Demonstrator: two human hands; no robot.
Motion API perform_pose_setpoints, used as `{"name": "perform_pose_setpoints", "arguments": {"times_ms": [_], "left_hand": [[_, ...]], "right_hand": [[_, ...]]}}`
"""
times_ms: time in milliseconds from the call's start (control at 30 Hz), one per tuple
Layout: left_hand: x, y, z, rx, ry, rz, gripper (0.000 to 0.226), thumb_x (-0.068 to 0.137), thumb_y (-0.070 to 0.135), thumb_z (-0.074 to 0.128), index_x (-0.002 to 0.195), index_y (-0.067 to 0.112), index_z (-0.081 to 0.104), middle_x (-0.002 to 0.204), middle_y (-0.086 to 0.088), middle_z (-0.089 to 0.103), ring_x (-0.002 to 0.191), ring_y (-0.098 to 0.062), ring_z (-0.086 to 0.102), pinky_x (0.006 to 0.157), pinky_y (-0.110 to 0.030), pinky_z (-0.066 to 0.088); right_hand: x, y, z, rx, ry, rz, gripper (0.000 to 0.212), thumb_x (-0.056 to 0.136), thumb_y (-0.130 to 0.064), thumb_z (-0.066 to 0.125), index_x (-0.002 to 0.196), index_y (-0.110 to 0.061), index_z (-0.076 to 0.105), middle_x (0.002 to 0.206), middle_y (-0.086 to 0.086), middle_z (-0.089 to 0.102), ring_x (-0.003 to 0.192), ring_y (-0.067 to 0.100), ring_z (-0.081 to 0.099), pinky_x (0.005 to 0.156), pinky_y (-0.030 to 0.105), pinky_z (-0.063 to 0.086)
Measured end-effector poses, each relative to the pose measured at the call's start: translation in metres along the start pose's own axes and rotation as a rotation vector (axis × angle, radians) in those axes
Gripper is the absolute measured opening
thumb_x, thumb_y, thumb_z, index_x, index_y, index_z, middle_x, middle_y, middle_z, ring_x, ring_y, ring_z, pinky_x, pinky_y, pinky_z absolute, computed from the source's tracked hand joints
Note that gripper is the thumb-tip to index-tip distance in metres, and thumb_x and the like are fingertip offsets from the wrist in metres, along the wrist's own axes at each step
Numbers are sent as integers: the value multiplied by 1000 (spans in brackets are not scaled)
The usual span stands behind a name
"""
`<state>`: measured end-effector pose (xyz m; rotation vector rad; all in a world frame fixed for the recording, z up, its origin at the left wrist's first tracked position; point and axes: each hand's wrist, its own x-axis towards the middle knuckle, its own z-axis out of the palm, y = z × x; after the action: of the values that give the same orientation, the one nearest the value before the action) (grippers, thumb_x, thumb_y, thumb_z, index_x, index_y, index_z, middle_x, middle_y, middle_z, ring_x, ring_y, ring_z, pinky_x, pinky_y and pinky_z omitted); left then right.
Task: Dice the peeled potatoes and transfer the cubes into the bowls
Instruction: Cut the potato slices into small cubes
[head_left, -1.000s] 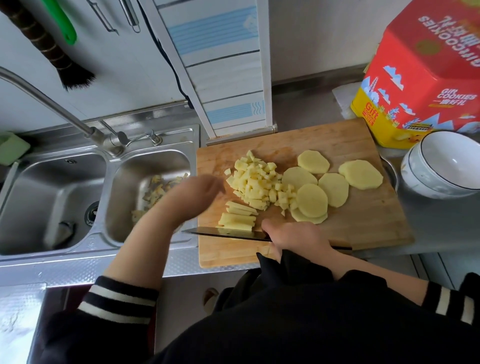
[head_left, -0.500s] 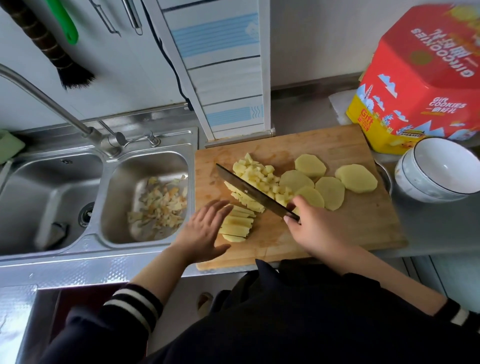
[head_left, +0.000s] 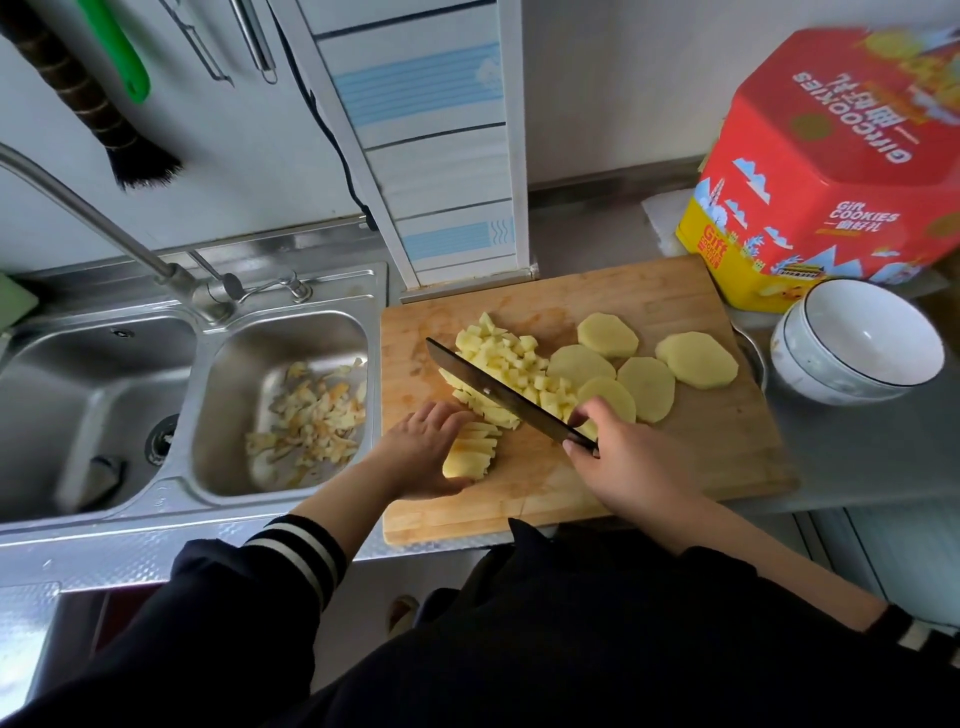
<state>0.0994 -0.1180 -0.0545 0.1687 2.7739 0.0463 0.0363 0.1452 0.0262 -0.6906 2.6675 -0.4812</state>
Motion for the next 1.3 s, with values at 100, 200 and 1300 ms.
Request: {"name": "perform_pose_setpoints", "arguments": {"times_ms": [100, 200, 1300], "left_hand": [[-2, 4, 1, -38, 3, -51, 89, 80, 67, 60, 150, 25, 25, 148, 0, 30, 138, -21, 27, 111, -39, 37], [-6, 7, 5, -103, 16, -148, 88, 79, 69, 60, 147, 22, 30, 146, -1, 31, 137, -21, 27, 109, -40, 38], [-20, 93, 75, -570, 657, -586, 64, 93, 41, 45, 143, 4, 30, 142, -23, 41, 124, -42, 44, 103, -58, 41]], "right_hand": [[0, -1, 0, -4, 3, -11, 28, 98, -43, 47, 121, -29, 42, 63, -6, 58, 51, 6, 53, 41, 27, 36], [1, -1, 3, 41, 12, -24, 29, 97, -42, 49, 121, -28, 43, 59, -7, 55, 48, 5, 50, 40, 25, 31], [26, -29, 29, -89, -252, 24, 15, 101, -27, 39, 110, -20, 48, 72, -5, 54, 70, 21, 55, 56, 31, 40]]}}
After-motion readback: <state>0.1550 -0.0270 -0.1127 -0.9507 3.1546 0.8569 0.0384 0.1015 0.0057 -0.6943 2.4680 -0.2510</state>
